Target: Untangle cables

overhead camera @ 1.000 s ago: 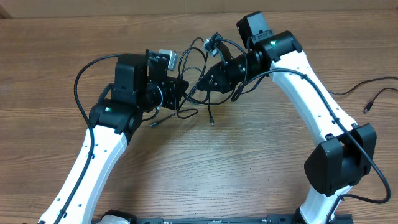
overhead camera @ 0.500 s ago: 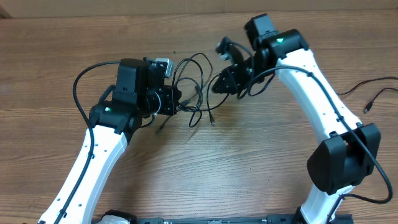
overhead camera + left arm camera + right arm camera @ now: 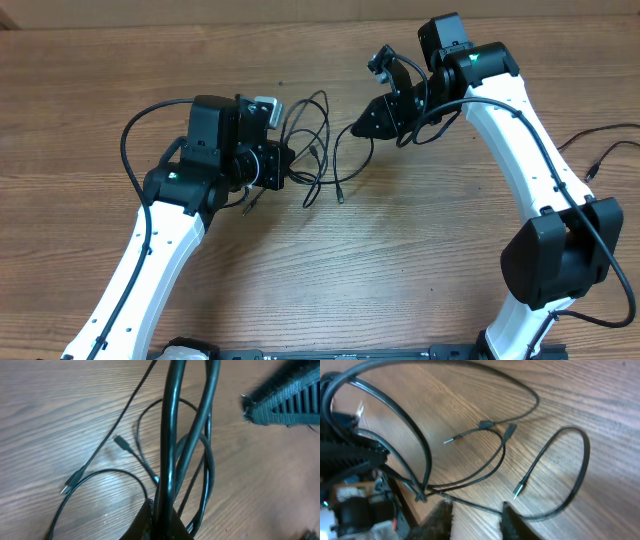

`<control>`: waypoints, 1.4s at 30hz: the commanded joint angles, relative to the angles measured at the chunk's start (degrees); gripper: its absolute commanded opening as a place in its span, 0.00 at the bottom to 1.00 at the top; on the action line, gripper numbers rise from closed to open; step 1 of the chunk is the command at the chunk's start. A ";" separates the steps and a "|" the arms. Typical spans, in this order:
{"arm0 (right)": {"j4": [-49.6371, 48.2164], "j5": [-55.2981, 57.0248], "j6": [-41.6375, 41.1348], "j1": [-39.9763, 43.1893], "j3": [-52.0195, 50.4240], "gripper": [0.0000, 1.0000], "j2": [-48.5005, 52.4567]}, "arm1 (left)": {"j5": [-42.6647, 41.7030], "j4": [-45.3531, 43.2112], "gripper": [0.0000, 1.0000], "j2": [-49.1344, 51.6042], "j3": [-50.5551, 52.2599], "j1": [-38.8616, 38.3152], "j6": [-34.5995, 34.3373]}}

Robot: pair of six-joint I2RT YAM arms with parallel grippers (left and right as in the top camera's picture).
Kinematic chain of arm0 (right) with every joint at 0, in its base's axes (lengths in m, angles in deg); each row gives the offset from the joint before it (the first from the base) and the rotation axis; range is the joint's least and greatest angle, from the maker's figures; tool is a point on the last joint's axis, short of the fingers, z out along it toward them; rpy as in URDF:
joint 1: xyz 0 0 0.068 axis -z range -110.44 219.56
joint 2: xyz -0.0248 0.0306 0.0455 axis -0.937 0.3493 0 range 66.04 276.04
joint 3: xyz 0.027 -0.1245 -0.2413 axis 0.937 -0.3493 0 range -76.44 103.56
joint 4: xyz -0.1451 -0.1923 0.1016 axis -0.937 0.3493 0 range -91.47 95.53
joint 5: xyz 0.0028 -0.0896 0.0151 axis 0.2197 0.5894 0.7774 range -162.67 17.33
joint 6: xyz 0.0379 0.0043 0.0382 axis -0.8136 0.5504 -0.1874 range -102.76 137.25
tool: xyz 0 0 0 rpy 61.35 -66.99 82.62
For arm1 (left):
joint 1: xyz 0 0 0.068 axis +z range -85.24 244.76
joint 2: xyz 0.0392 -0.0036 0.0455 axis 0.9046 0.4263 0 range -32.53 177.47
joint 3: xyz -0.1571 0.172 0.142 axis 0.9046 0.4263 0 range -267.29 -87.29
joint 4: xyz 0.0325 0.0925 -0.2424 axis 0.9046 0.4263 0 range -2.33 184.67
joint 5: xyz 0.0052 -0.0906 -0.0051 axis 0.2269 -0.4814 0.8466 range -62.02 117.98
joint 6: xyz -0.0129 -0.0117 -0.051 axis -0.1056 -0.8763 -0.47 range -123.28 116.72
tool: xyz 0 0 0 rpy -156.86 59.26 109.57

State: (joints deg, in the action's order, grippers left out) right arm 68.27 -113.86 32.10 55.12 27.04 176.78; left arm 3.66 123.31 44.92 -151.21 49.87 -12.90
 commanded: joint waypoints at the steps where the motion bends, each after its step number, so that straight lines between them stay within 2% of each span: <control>1: -0.48 -0.90 -0.28 -0.15 0.72 0.56 -2.29 | -5.35 0.22 0.04 -1.29 -0.85 0.26 8.11; 2: -0.46 -0.90 -0.28 -0.09 0.72 0.65 -2.29 | -5.33 0.37 0.04 -1.29 -0.85 0.26 9.33; 4: -0.48 -0.94 -0.28 -0.04 0.74 0.76 -2.29 | -5.33 0.42 0.04 -1.29 -0.85 0.26 12.61; 10: -2.71 -1.11 0.63 -0.04 0.74 0.83 -2.29 | -5.09 0.52 0.04 -1.29 -0.85 0.26 23.78; 15: -6.91 -4.35 0.59 -0.04 0.74 0.85 -2.29 | -4.20 0.50 0.05 -1.29 -0.85 0.26 24.87; 17: -8.41 -5.29 0.57 -0.04 0.74 0.87 -2.29 | -3.80 0.59 0.17 -1.29 -0.85 0.26 24.83; 18: -9.07 -5.44 0.55 -0.04 0.74 0.87 -2.29 | -3.82 0.57 0.29 -1.29 -0.85 0.26 24.70; 19: -9.33 -5.42 0.55 -0.07 0.74 0.88 -2.29 | -3.80 0.55 0.50 -1.29 -0.85 0.26 24.37; 20: -9.49 -5.42 0.57 -0.07 0.74 0.88 -2.29 | -3.82 0.55 0.59 -1.29 -0.85 0.26 24.15; 22: -9.46 -5.40 0.57 -0.07 0.74 0.90 -2.29 | -4.07 0.55 0.54 -1.29 -0.85 0.26 24.15; 25: -9.44 -5.38 0.57 -0.07 0.74 0.91 -2.29 | -4.04 0.46 0.52 -1.29 -0.85 0.26 24.17; 30: -9.14 -5.38 0.57 -0.07 0.74 0.92 -2.29 | -4.04 0.26 0.44 -1.29 -0.85 0.26 24.17; 33: -8.96 -5.38 0.57 -0.07 0.74 0.92 -2.29 | -4.04 0.28 0.31 -1.29 -0.85 0.26 24.17; 34: -8.81 -5.29 0.59 -0.07 0.74 0.93 -2.29 | -4.04 0.31 0.30 -1.29 -0.85 0.26 24.15; 36: -7.78 -4.02 0.59 -0.07 0.74 0.96 -2.29 | -4.00 0.48 0.41 -1.29 -0.85 0.26 24.15; 40: -4.61 0.24 0.59 -0.07 0.72 0.98 -2.29 | -2.43 2.47 0.47 -1.27 -0.85 0.26 24.15; 42: -1.16 2.34 0.59 -0.07 0.72 0.98 -2.29 | 2.10 5.49 0.48 -0.90 -0.85 0.26 23.45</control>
State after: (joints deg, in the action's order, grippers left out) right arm 64.25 -115.37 32.27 55.12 27.06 176.78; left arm 0.82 126.21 44.92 -151.21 49.87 10.66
